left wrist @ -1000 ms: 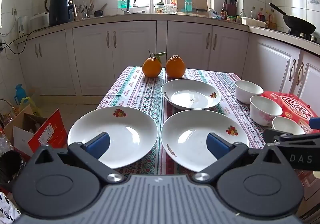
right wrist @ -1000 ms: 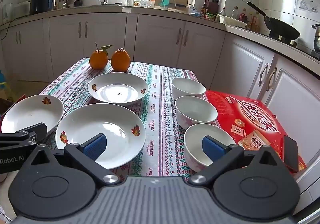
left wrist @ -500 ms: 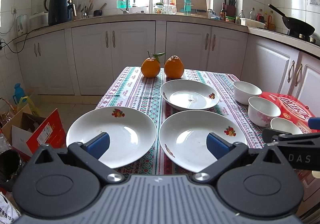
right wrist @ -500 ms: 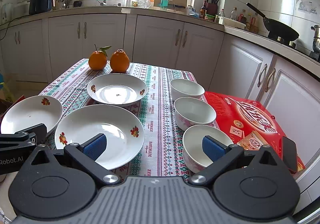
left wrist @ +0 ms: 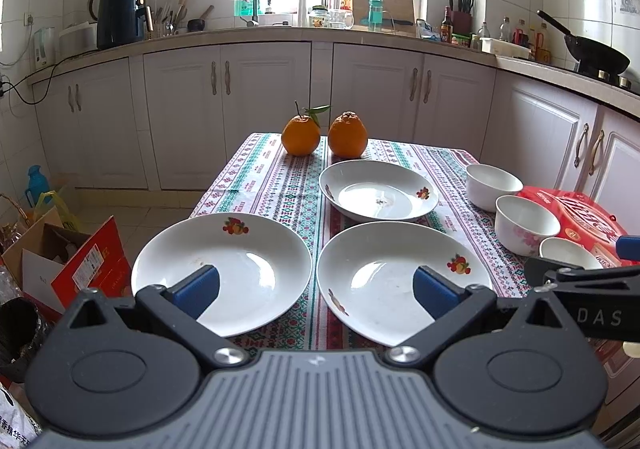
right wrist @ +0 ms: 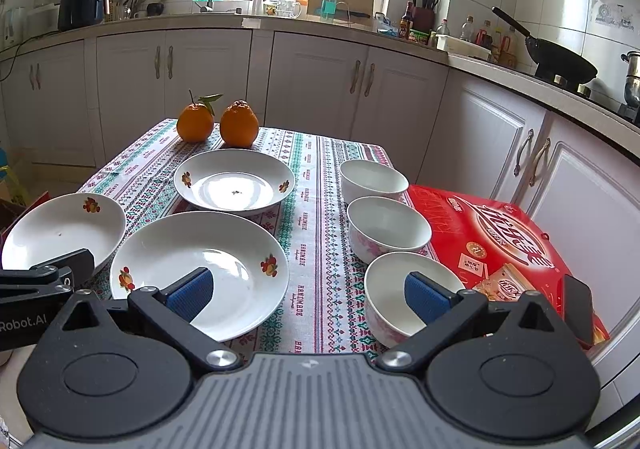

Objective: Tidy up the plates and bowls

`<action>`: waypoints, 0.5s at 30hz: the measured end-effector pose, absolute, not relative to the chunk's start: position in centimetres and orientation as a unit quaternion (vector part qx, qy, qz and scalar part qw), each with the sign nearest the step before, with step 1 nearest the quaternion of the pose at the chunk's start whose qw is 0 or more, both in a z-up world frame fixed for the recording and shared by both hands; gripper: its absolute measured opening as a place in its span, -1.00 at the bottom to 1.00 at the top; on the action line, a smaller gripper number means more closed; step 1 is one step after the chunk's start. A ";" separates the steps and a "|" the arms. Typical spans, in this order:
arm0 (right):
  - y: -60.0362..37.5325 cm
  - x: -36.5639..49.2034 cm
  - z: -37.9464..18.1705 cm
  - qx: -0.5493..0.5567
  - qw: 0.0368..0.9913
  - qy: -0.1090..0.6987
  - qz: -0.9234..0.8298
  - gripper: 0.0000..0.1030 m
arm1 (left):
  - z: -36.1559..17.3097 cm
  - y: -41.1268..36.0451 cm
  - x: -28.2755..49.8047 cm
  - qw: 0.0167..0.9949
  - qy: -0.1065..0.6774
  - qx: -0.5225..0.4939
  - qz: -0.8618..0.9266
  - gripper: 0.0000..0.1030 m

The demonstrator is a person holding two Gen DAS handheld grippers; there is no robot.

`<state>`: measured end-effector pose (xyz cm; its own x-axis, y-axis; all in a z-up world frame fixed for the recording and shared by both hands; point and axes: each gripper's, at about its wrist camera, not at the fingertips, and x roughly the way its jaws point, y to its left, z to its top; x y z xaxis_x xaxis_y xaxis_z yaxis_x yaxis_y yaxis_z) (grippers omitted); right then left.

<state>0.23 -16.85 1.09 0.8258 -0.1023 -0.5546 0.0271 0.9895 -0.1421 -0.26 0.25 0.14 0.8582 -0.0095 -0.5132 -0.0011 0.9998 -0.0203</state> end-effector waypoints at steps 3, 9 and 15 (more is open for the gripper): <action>-16.9 0.2 1.1 -0.065 0.953 0.293 -0.034 1.00 | 0.1 0.2 -0.3 0.964 0.266 -0.010 -0.002 0.99; -16.9 0.2 1.1 -0.064 0.953 0.293 -0.034 1.00 | 0.1 0.3 -0.2 0.964 0.267 -0.010 -0.002 0.98; -16.9 0.2 1.2 -0.064 0.954 0.292 -0.034 1.00 | 0.1 0.3 -0.3 0.964 0.267 -0.011 -0.002 0.99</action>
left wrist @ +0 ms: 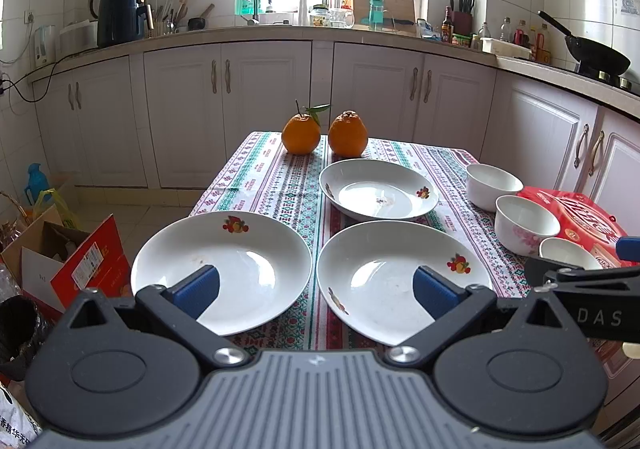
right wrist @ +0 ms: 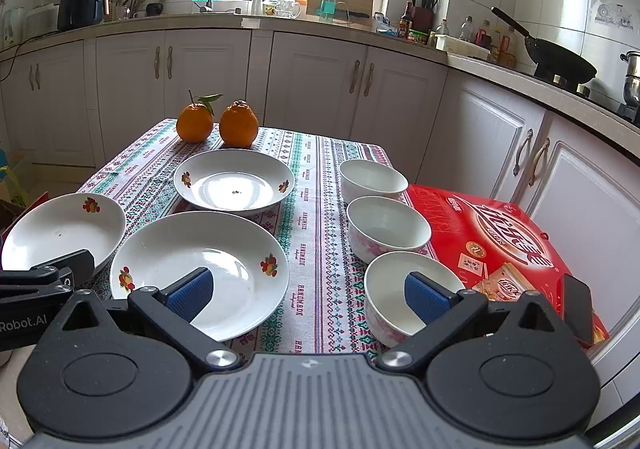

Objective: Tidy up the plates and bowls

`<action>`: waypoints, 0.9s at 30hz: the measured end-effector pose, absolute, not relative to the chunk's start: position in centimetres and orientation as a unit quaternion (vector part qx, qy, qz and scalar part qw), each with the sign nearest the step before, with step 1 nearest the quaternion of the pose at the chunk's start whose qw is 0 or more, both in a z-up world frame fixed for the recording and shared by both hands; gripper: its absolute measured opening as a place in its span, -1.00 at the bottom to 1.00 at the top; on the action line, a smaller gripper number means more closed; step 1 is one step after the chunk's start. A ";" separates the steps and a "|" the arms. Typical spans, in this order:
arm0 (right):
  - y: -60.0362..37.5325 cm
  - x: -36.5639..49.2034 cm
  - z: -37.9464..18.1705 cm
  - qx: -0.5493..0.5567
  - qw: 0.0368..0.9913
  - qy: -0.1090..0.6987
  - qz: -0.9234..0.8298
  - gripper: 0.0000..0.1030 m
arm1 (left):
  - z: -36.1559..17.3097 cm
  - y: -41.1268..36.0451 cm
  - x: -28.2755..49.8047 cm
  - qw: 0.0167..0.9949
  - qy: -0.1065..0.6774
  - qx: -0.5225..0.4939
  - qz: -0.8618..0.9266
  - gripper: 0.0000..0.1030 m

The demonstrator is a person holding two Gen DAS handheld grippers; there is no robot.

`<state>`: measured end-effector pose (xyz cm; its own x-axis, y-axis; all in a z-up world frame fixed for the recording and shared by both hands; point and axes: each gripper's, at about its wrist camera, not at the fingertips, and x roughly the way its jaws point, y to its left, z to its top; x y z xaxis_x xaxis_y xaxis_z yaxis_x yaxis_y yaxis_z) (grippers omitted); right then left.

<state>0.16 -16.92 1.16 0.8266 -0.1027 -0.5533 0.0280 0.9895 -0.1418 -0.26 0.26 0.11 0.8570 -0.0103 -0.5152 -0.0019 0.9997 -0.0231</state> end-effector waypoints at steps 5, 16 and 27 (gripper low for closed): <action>-16.9 0.1 1.1 -0.064 0.954 0.292 -0.034 1.00 | 0.1 0.3 -0.2 0.963 0.268 -0.012 -0.002 0.99; -16.9 0.1 1.2 -0.063 0.954 0.293 -0.034 1.00 | 0.1 0.4 -0.2 0.963 0.269 -0.013 -0.002 0.99; -16.9 0.1 1.1 -0.064 0.954 0.293 -0.034 1.00 | 0.1 0.6 -0.2 0.963 0.268 -0.013 -0.002 0.98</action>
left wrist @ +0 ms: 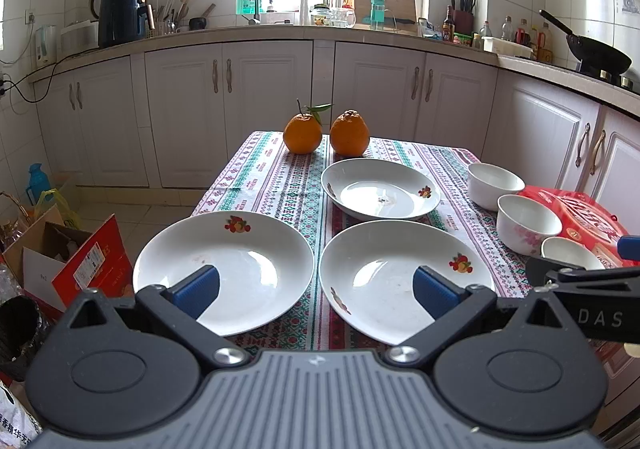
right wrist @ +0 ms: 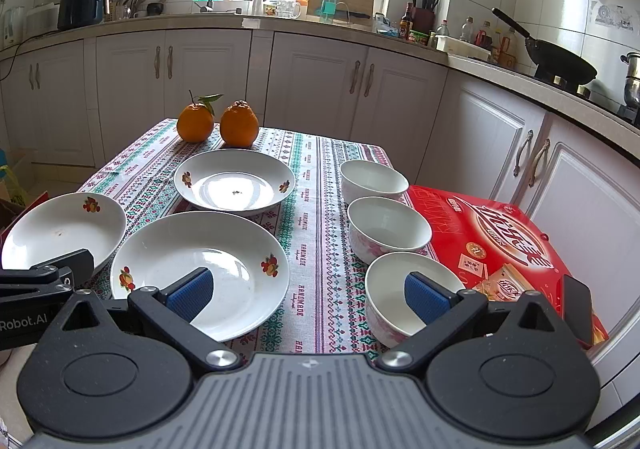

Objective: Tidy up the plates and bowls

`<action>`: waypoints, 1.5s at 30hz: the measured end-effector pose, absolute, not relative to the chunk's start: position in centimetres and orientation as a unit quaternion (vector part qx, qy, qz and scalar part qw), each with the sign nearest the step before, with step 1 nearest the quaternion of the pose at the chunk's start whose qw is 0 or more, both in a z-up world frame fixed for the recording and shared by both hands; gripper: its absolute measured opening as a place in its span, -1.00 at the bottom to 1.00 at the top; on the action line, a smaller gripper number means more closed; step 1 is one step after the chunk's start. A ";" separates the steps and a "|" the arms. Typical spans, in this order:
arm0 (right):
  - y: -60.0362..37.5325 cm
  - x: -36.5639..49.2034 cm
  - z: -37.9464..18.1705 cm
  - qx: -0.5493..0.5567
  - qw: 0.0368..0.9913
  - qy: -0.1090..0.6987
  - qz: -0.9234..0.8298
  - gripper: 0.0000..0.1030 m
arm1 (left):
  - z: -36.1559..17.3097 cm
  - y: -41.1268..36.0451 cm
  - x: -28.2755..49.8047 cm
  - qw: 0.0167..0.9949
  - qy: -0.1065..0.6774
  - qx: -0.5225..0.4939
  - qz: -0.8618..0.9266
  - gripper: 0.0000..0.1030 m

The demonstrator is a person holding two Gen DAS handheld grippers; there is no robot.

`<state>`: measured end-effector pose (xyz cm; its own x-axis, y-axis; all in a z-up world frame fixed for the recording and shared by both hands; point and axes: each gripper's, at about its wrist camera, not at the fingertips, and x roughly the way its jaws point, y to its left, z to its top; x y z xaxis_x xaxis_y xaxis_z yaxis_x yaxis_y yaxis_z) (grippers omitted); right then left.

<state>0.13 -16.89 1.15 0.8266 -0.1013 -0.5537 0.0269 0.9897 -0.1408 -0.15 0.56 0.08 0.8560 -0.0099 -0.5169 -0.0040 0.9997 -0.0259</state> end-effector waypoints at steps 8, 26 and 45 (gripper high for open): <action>-16.8 0.3 1.2 -0.062 0.954 0.292 -0.031 1.00 | 0.0 0.7 0.1 0.963 0.271 -0.012 -0.004 0.98; -16.8 3.0 3.5 -0.056 0.964 0.246 0.086 1.00 | 0.4 4.2 1.0 0.962 0.272 -0.031 -0.009 0.99; -10.5 11.5 4.6 -0.074 0.907 0.285 0.301 1.00 | -3.8 11.3 0.1 0.950 0.306 0.044 -0.032 0.99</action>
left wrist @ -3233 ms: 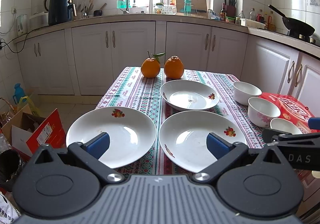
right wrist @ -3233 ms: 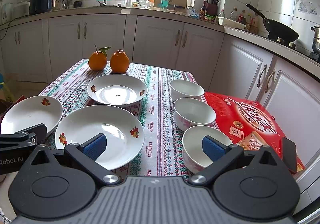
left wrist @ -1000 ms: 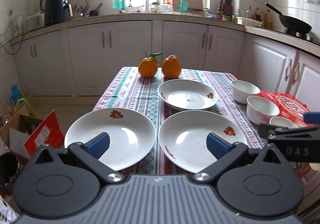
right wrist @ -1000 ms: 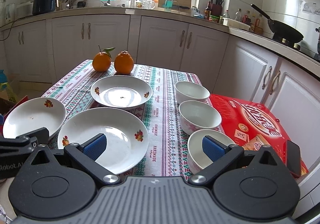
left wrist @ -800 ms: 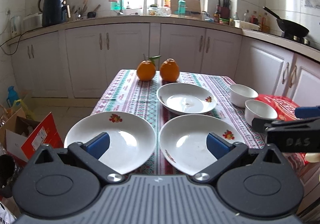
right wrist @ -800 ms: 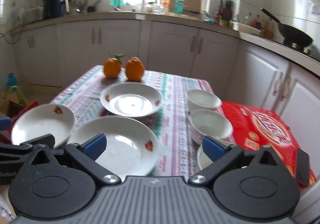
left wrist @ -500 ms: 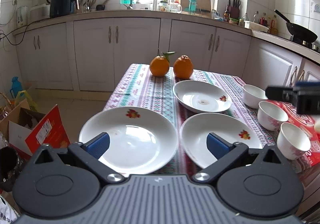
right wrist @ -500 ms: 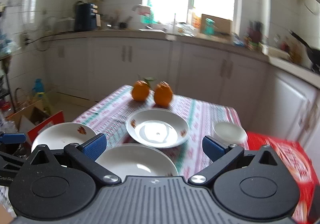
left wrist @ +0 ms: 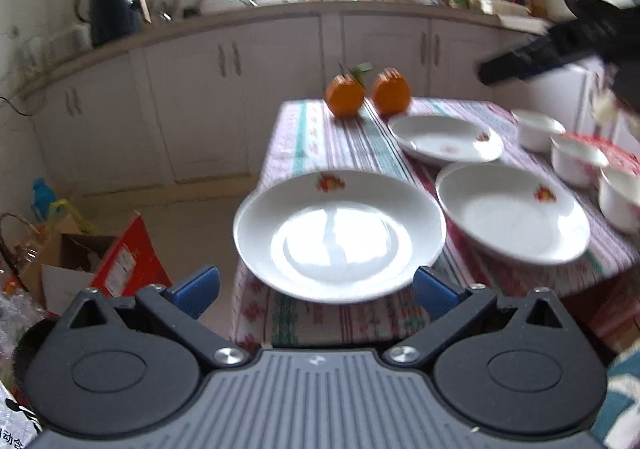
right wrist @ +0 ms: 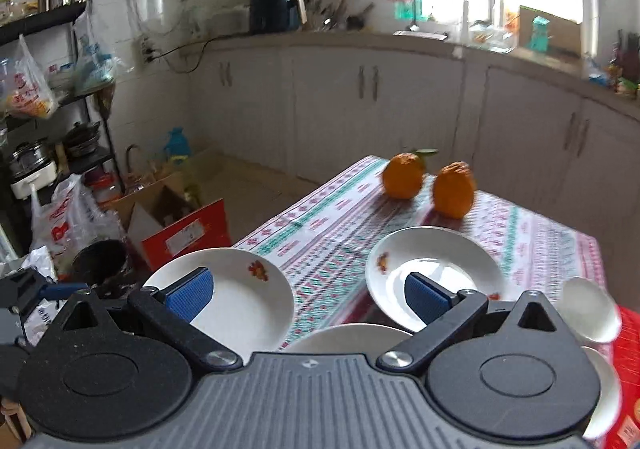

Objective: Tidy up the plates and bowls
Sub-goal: 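Grasp the rim of a white flowered plate with the right gripper and lift, then carry the held white plate across the table with the right gripper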

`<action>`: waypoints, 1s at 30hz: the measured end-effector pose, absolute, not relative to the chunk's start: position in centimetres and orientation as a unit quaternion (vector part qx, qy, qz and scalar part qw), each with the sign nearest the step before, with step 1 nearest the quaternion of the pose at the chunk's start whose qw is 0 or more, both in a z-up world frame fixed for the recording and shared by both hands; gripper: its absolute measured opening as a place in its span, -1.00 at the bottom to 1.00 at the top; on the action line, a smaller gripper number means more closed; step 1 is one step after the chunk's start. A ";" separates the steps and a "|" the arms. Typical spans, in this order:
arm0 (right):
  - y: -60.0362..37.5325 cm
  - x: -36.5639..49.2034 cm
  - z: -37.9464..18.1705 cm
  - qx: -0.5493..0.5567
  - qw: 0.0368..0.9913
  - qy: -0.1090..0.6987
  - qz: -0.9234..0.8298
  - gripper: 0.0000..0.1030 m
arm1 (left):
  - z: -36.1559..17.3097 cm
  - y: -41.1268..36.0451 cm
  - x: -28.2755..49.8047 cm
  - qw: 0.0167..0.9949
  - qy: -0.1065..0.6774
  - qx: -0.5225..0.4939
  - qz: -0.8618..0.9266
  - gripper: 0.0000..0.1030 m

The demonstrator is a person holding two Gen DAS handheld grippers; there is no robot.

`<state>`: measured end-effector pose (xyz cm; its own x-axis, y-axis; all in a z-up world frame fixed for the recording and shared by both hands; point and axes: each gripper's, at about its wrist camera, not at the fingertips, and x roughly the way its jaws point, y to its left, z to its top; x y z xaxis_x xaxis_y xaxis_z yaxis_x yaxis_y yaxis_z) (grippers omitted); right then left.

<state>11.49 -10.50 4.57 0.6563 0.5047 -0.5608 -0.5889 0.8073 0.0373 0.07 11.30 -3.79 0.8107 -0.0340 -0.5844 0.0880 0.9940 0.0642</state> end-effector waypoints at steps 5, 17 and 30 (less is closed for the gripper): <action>-8.3 14.4 2.8 -0.075 0.876 0.330 0.344 1.00 | -5.4 12.9 1.2 0.937 0.341 0.019 -0.069 0.99; -3.2 20.2 -1.5 -0.123 0.809 0.415 0.399 1.00 | -7.4 13.9 3.4 0.922 0.363 0.043 -0.132 0.99; -0.9 25.7 -4.8 -0.083 0.744 0.498 0.438 0.75 | -7.8 14.3 5.0 0.916 0.368 0.035 -0.157 0.98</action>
<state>25.70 -0.92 -4.82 0.1215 0.5684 -0.8137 -0.7344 0.6030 0.3116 4.97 14.30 -7.83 0.6795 -0.2612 -0.6856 0.3130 0.9484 -0.0512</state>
